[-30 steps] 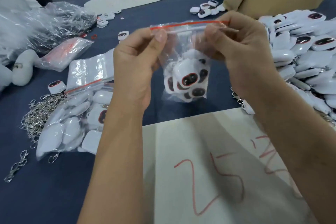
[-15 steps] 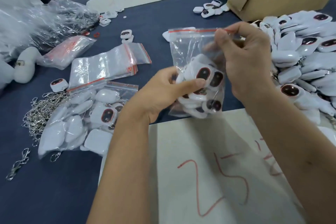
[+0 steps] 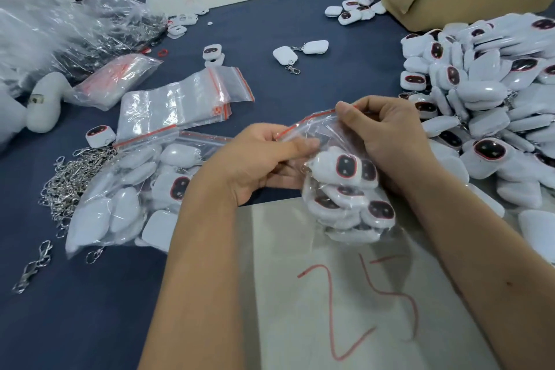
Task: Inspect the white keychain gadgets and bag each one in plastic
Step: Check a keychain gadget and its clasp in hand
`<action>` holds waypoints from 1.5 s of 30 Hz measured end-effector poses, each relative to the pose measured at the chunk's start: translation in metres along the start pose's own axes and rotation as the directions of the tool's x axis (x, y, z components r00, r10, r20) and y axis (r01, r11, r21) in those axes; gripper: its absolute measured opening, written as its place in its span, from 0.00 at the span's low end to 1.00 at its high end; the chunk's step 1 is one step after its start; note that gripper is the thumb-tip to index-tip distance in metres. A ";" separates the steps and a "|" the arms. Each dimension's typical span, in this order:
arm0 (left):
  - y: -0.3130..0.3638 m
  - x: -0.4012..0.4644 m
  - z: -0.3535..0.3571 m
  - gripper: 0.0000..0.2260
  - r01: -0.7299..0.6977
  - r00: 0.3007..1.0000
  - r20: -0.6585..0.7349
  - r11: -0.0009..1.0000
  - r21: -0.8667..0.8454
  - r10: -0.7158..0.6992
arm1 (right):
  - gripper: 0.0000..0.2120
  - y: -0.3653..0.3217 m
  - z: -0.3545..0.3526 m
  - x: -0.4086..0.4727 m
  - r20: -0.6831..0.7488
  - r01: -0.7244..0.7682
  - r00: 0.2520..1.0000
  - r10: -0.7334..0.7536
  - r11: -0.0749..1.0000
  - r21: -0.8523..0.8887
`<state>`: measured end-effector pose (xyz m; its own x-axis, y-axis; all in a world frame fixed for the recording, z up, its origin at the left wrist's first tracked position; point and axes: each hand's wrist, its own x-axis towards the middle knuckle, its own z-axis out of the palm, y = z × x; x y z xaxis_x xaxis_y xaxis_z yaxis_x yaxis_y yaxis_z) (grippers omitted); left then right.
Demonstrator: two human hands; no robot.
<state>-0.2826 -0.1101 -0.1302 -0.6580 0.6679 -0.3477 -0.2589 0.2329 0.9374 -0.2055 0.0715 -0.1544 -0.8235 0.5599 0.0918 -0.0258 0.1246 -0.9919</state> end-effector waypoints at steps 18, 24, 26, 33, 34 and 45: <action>-0.002 0.011 -0.004 0.06 -0.182 0.935 -0.259 0.953 0.242 0.244 | 0.13 0.000 -0.007 -0.001 0.086 0.028 0.996 -0.025 0.999 -0.042; 0.011 0.021 0.014 0.03 -0.275 0.898 -0.173 0.824 0.496 0.405 | 0.10 0.004 -0.006 -0.001 0.074 0.081 0.994 -0.077 0.995 -0.059; 0.014 0.028 0.021 0.03 -0.290 0.888 -0.146 0.779 0.555 0.435 | 0.10 0.004 -0.006 0.000 0.060 0.102 0.993 -0.097 0.992 -0.081; 0.012 0.038 0.019 0.02 -0.330 0.883 -0.095 0.751 0.572 0.460 | 0.09 0.005 -0.009 0.003 0.030 0.145 0.989 -0.143 0.979 -0.145; 0.010 0.038 0.018 0.03 -0.339 0.879 -0.095 0.754 0.563 0.466 | 0.09 0.005 -0.009 0.002 0.038 0.151 0.988 -0.147 0.977 -0.148; 0.007 0.041 0.018 0.05 -0.350 0.848 -0.109 0.702 0.620 0.519 | 0.06 0.003 -0.006 0.000 0.105 0.212 0.975 -0.194 0.956 -0.203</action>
<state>-0.2991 -0.0686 -0.1377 -0.7693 0.6099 0.1901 0.4874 0.3680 0.7918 -0.2024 0.0772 -0.1570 -0.8577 0.4357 0.2731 -0.0847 0.4041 -0.9108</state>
